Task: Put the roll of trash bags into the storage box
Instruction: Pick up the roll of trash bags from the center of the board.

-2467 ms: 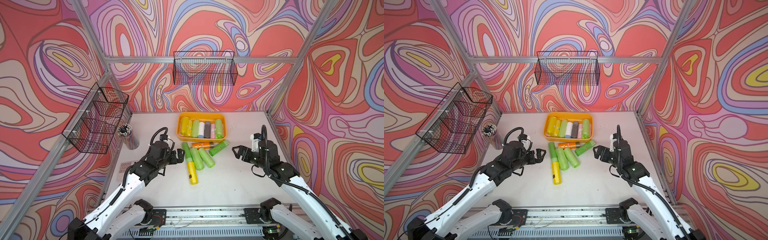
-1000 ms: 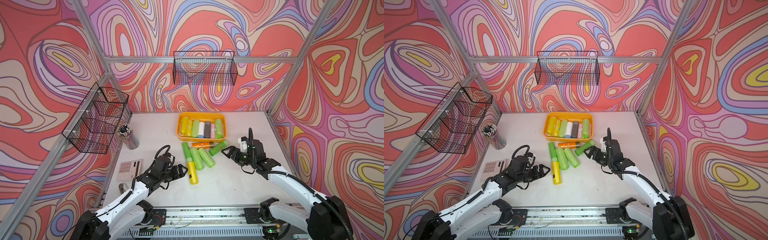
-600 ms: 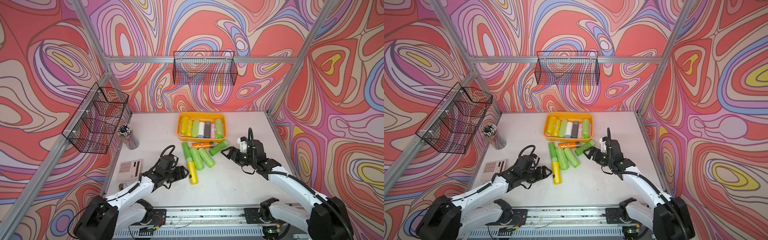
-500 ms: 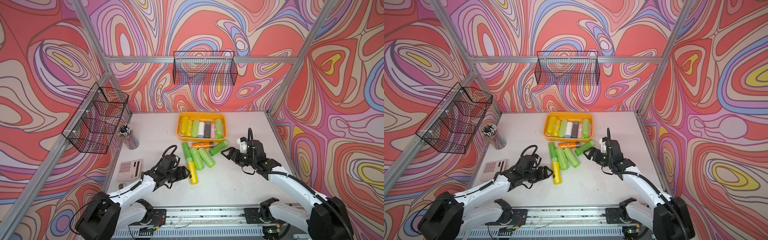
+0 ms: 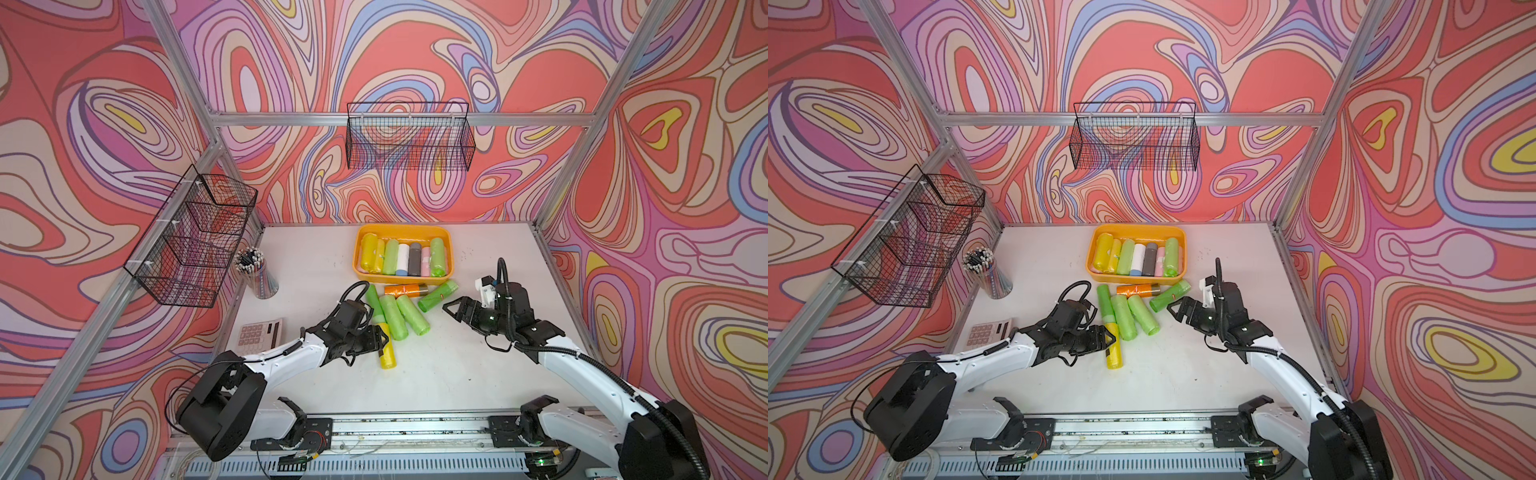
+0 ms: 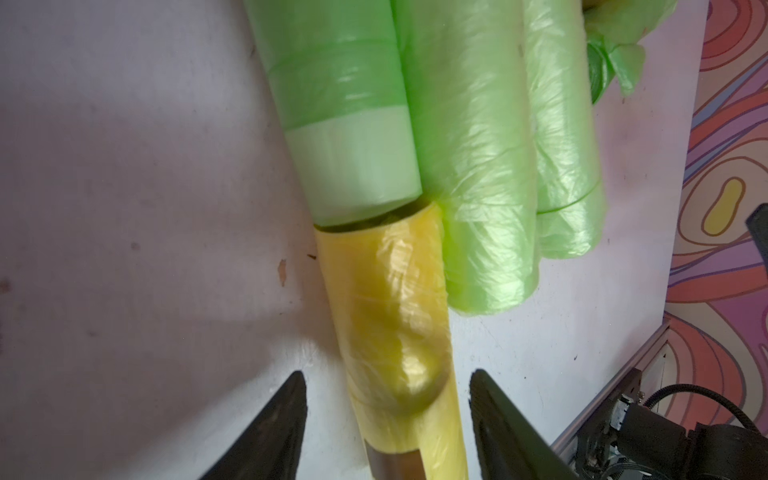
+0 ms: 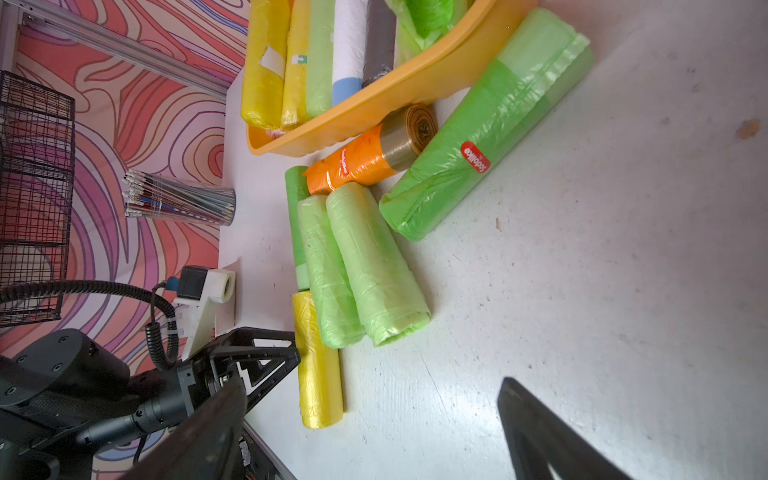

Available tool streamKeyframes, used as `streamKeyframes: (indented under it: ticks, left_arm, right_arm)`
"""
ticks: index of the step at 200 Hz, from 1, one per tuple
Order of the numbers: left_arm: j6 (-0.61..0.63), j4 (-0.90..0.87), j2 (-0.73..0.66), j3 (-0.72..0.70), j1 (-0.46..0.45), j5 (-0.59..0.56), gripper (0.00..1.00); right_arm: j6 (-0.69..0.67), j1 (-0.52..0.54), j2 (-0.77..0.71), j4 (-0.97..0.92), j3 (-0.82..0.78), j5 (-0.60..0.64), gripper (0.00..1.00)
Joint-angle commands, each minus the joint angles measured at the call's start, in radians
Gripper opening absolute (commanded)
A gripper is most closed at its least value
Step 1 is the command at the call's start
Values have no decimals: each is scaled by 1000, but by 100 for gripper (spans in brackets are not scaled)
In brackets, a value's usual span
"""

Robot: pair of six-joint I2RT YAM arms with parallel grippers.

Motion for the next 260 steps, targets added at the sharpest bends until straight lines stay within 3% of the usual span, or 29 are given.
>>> streamKeyframes:
  ticks: [1,39,95,195,219,260]
  left_arm:
    - [8,-3,21,13,-6,-14,63]
    - [5,7,45,14,-6,-37,62]
    - [47,-56,124,73,-19,-66,48]
    - [44,-83,226,134,-56,-71,45]
    - [33,-75,212,125,-62,-71,34]
    - [30,-111,142,134,-66,-91,26]
  right_arm:
    - [-6,0,-1,-7,-9,2,97]
    - [-5,0,-11,-13,-10,6,97]
    - [-17,0,-15,-27,-7,19,97]
    - [-25,0,-40,-36,2,10,97]
    - [-19,0,-37,-25,7,-3,97]
    - [-16,0,-26,-21,15,-10,97]
